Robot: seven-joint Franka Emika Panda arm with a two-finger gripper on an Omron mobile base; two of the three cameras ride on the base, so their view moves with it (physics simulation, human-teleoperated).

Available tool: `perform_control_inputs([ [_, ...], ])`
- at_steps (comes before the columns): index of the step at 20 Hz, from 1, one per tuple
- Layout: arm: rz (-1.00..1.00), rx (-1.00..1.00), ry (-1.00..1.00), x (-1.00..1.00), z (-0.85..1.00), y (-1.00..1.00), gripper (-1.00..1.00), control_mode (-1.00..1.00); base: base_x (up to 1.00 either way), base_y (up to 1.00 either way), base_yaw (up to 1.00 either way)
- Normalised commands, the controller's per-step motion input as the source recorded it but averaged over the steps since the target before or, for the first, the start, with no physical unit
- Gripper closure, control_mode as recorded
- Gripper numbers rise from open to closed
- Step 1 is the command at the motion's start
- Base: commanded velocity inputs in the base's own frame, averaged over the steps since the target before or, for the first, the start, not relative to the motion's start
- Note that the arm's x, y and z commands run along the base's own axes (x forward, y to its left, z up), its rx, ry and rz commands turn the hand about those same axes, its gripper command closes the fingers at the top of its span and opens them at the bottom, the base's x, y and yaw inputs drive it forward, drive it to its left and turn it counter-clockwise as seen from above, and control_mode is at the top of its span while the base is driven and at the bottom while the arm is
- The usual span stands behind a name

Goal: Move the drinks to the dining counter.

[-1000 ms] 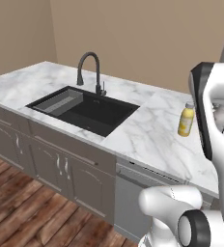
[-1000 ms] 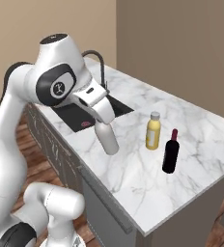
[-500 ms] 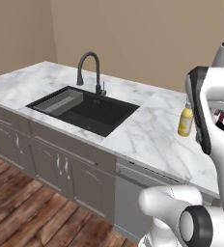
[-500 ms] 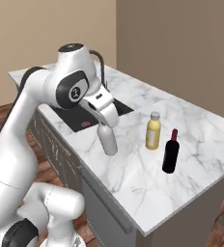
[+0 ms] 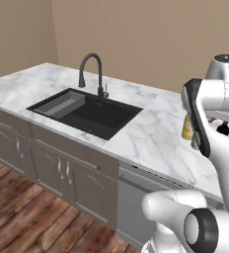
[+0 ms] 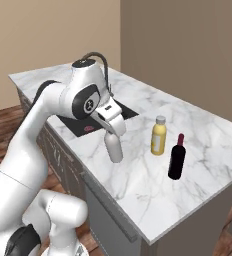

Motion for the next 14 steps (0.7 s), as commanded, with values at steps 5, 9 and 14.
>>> perform_control_inputs([
  [5,0.0,0.06,0.0,0.43,-0.32,-0.03,1.0,-1.0,0.0,0.0,0.0],
  [9,0.0,0.07,0.0,0.44,-0.4,-0.01,1.0,-1.0,0.0,0.0,0.0],
  [14,0.0,0.01,0.0,0.52,-0.35,0.0,1.0,-1.0,0.0,0.0,0.0],
])
